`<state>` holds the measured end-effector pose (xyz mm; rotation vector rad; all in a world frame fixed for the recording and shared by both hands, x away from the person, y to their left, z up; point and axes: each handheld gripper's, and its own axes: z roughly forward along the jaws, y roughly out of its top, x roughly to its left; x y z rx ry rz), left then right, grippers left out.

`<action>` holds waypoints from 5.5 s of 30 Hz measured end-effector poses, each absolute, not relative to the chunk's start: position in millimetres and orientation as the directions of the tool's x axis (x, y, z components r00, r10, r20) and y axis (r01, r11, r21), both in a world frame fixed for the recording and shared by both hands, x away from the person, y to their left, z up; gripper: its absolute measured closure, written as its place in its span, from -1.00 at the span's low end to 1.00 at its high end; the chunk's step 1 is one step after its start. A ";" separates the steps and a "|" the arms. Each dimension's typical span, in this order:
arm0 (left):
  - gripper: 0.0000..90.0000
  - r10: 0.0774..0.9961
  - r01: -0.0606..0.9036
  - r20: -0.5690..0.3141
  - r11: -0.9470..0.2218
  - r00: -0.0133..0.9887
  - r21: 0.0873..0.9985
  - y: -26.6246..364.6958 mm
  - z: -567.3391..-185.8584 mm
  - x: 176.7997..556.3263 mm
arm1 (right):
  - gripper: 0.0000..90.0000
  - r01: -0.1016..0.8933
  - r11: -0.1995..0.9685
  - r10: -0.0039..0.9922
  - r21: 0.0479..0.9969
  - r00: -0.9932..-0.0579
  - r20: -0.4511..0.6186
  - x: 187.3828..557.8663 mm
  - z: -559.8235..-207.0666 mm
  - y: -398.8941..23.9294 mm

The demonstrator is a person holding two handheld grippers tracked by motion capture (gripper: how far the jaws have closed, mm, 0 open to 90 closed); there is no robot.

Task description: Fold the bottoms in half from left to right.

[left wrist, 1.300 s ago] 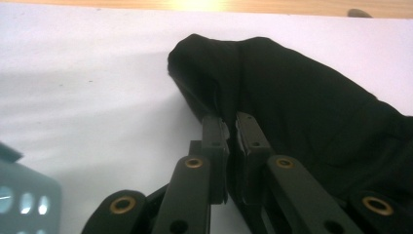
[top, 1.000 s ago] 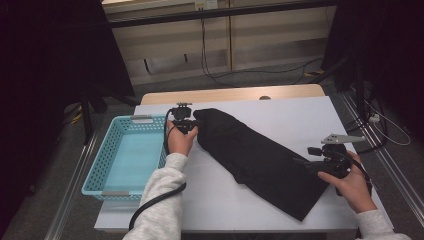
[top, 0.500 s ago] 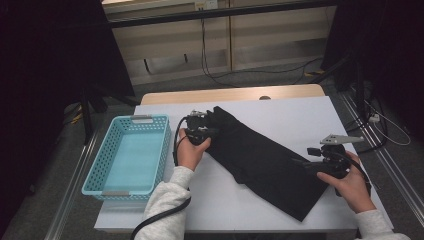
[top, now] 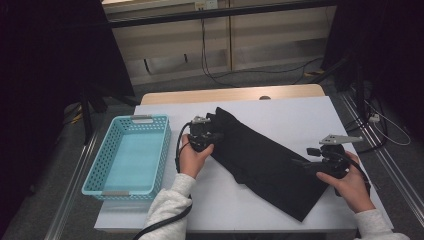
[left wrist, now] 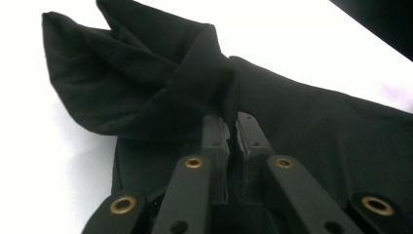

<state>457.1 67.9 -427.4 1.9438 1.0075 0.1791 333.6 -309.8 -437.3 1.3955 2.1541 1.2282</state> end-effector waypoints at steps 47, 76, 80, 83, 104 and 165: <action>0.88 0.518 0.479 -0.237 -0.402 0.822 0.780 34.8 -416.2 408.7 | -0.53 0.600 0.172 0.852 0.781 -0.489 0.188 332.3 -437.9 -308.6; -0.44 0.529 0.436 -0.165 -0.442 0.832 0.784 43.5 -415.1 394.9 | -0.55 0.572 0.207 0.840 0.794 -0.520 0.156 351.2 -430.3 -285.0; -0.56 0.553 0.461 -0.183 -0.418 0.813 0.783 53.3 -417.8 396.6 | -0.49 0.570 0.232 0.845 0.788 -0.520 0.127 363.5 -429.7 -273.0; -0.58 0.595 0.479 -0.166 -0.418 0.787 0.772 68.0 -421.7 396.6 | -0.44 0.571 0.245 0.848 0.783 -0.518 0.112 374.4 -431.7 -266.5; -0.64 0.683 0.502 -0.092 -0.431 0.724 0.750 103.0 -435.1 393.0 | 0.99 0.603 0.374 0.811 0.704 -0.581 0.067 407.6 -451.9 -230.4; -0.64 0.708 0.509 -0.090 -0.407 0.701 0.759 109.5 -434.3 396.1 | 0.47 0.626 0.321 0.841 0.711 -0.534 0.090 448.5 -455.8 -238.0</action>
